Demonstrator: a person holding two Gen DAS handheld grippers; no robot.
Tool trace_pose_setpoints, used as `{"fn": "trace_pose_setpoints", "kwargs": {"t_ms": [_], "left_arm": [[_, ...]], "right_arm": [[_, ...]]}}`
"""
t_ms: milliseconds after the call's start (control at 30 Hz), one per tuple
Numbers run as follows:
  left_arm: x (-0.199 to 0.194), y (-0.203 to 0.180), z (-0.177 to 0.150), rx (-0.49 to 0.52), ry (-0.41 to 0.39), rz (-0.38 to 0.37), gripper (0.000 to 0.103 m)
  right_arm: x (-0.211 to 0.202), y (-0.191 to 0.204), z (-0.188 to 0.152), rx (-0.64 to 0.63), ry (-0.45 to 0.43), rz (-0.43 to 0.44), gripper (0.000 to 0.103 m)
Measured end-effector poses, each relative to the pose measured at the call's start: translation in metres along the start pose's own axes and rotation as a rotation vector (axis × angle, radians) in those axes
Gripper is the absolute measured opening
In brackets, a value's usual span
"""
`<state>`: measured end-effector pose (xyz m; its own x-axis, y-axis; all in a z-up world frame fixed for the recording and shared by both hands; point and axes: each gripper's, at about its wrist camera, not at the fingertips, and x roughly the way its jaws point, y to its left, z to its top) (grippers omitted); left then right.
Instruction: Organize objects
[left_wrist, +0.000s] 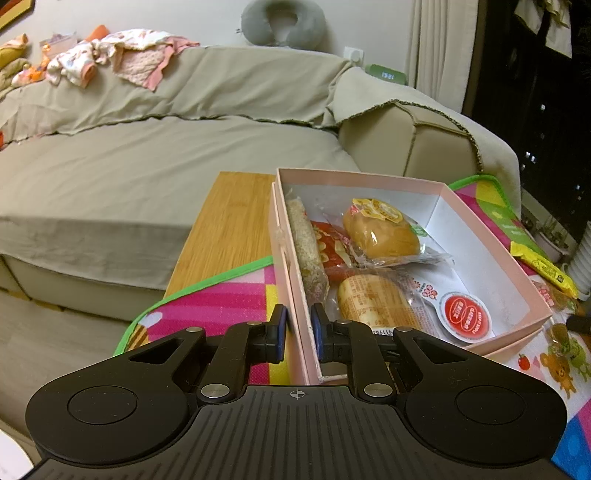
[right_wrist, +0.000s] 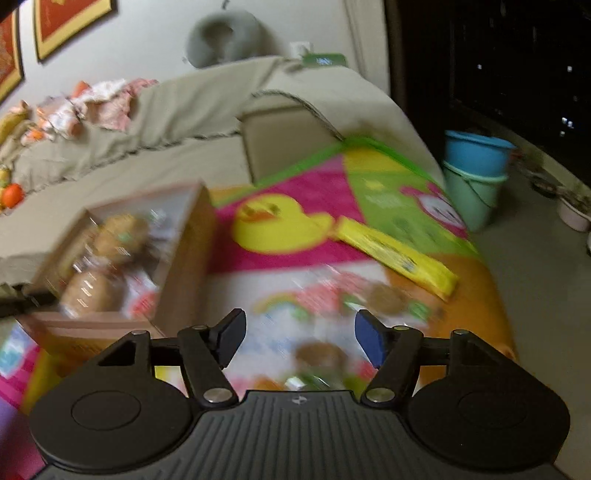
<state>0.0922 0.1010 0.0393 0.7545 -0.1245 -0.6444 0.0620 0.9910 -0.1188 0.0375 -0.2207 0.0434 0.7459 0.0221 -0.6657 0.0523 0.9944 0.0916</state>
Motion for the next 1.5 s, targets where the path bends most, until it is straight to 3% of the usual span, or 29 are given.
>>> {"fn": "trace_pose_setpoints", "kwargs": {"t_ms": [167,333,533,733,767,833,933,1033,1500], "left_arm": [[0.000,0.000,0.000,0.000,0.000,0.000,0.017],[0.000,0.000,0.000,0.001,0.001,0.001,0.017],[-0.001,0.000,0.000,0.000,0.000,0.001,0.017],[-0.001,0.000,0.000,0.000,0.000,0.001,0.017],[-0.001,0.000,0.000,0.000,0.000,0.000,0.017],[-0.001,-0.001,0.000,0.000,0.000,0.000,0.017],[-0.001,0.000,0.000,0.001,0.000,-0.001,0.017],[-0.001,0.000,0.000,-0.003,-0.003,-0.004,0.017],[-0.001,0.001,-0.001,-0.001,-0.004,-0.007,0.017]], "right_arm": [[0.007,-0.015,-0.017,-0.035,0.015,-0.077,0.070],[0.019,-0.027,-0.010,-0.030,-0.001,-0.087,0.073],[0.047,-0.050,0.033,-0.010,-0.043,-0.120,0.080],[0.106,-0.078,0.068,0.044,0.048,-0.123,0.085],[0.113,-0.080,0.068,0.040,0.063,-0.115,0.083],[0.116,-0.080,0.067,0.046,0.069,-0.081,0.059],[0.104,-0.071,0.059,0.025,0.078,-0.039,0.034],[0.086,-0.066,0.045,0.008,0.091,-0.002,0.026],[-0.020,-0.021,-0.048,-0.041,0.127,0.097,0.026]]}}
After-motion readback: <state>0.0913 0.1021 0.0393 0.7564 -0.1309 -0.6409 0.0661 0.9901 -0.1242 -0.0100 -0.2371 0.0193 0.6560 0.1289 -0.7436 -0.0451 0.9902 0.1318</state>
